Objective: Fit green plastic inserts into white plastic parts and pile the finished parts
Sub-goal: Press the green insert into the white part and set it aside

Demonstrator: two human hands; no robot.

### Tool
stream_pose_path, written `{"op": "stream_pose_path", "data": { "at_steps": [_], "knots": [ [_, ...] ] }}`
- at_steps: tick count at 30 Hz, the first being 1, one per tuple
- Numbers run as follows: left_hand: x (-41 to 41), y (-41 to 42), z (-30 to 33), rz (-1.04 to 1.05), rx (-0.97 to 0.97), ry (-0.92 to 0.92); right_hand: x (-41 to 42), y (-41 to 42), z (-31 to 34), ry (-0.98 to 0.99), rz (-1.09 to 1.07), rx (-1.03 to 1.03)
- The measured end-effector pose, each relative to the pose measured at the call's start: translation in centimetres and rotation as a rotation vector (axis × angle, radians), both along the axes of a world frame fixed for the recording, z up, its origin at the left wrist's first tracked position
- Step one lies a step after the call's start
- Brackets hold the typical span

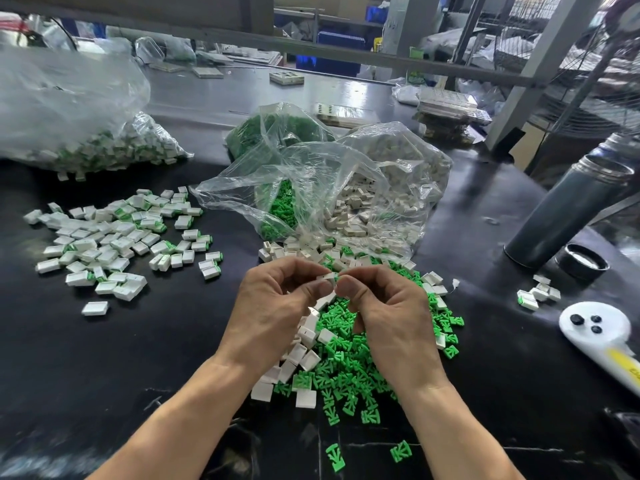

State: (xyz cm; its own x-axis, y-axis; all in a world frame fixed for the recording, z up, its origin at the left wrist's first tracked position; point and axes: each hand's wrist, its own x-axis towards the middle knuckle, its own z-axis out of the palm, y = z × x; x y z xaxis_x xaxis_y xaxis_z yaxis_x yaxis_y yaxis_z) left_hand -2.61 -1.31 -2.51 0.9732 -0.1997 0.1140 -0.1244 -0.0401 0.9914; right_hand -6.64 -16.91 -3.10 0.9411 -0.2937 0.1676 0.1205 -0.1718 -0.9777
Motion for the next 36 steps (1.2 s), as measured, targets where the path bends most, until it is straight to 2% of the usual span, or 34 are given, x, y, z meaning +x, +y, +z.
{"op": "stream_pose_path", "data": {
  "at_steps": [6, 25, 29, 31, 36],
  "knots": [
    [0.2, 0.2, 0.1, -0.007, 0.058, -0.072, 0.0, 0.3, 0.0, -0.062, -0.027, -0.354],
    [0.5, 0.8, -0.1, -0.020, 0.275, -0.161, -0.6, 0.4, 0.7, -0.104, -0.009, -0.532],
    [0.4, 1.1, 0.3, -0.053, 0.380, -0.231, -0.6, 0.6, 0.4, -0.115, 0.008, -0.609],
    [0.4, 1.2, 0.5, -0.053, 0.372, -0.218, -0.6, 0.5, 0.2, -0.072, 0.012, -0.528],
    [0.4, 1.0, 0.8, -0.042, 0.138, -0.074, -0.3, 0.7, 0.3, 0.015, 0.039, -0.117]
  ]
}}
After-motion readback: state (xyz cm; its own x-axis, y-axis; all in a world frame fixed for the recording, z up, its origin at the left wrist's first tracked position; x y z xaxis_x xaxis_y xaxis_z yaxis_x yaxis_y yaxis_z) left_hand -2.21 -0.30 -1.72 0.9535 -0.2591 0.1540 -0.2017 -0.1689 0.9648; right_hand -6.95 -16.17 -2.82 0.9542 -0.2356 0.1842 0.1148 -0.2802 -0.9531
